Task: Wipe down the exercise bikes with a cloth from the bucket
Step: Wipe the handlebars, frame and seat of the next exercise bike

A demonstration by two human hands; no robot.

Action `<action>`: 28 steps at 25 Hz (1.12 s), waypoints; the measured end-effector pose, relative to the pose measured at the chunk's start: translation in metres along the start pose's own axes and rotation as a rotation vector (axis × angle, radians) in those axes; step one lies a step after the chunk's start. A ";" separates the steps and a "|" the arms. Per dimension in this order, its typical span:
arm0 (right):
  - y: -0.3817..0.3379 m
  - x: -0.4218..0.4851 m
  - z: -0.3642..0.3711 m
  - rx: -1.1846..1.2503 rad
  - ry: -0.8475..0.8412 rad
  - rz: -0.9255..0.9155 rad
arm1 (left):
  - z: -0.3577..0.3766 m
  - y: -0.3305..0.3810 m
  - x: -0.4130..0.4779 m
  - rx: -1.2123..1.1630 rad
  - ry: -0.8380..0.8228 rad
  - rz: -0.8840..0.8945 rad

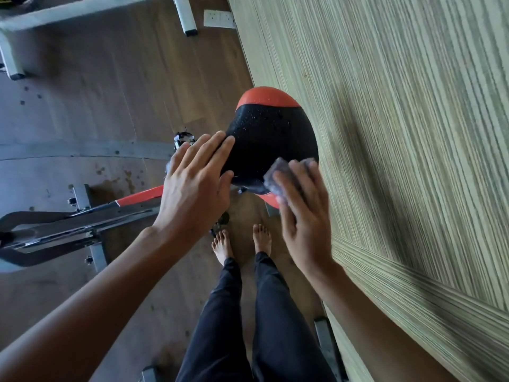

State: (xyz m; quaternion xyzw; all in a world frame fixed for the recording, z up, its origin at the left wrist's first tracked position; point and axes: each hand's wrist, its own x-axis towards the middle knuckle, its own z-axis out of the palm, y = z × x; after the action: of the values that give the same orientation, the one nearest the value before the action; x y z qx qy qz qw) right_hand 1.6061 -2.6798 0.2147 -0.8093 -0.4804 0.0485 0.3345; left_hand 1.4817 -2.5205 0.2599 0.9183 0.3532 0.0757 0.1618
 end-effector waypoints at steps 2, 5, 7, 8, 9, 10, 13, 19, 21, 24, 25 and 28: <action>-0.004 0.005 0.006 -0.083 -0.070 -0.156 | 0.001 -0.001 0.000 0.005 0.001 0.009; 0.008 0.019 -0.001 -0.091 -0.041 -0.100 | 0.000 -0.001 0.001 0.003 -0.016 0.015; 0.007 -0.003 -0.004 -0.072 -0.036 -0.042 | 0.000 0.002 -0.001 0.002 -0.005 0.012; -0.001 -0.013 -0.002 -0.097 -0.070 -0.075 | 0.001 0.002 -0.002 0.006 0.001 0.007; -0.006 -0.013 0.001 -0.128 -0.102 -0.141 | 0.001 0.002 -0.002 0.012 0.002 0.007; -0.008 -0.002 0.005 -0.133 -0.111 -0.195 | 0.001 0.001 -0.002 0.017 -0.002 0.012; 0.003 0.037 0.003 -0.072 -0.017 -0.062 | 0.002 -0.003 0.000 0.014 -0.010 0.020; -0.001 0.023 -0.001 -0.098 -0.099 -0.159 | 0.004 0.002 -0.005 0.019 0.015 0.010; 0.009 0.061 0.000 -0.066 -0.081 -0.107 | 0.003 0.000 -0.001 0.019 0.007 0.013; 0.020 0.058 -0.013 0.027 -0.005 0.117 | 0.001 0.000 -0.001 0.020 -0.009 0.009; 0.013 0.046 -0.014 0.011 -0.018 0.110 | 0.000 0.001 -0.002 0.020 -0.006 0.006; 0.006 0.077 -0.004 -0.054 -0.099 -0.090 | 0.001 0.002 -0.002 0.021 -0.012 0.007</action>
State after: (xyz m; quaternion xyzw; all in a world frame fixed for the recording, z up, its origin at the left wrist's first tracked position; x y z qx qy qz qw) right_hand 1.6531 -2.6213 0.2334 -0.7922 -0.5334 0.0604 0.2903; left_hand 1.4815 -2.5230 0.2597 0.9216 0.3500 0.0670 0.1541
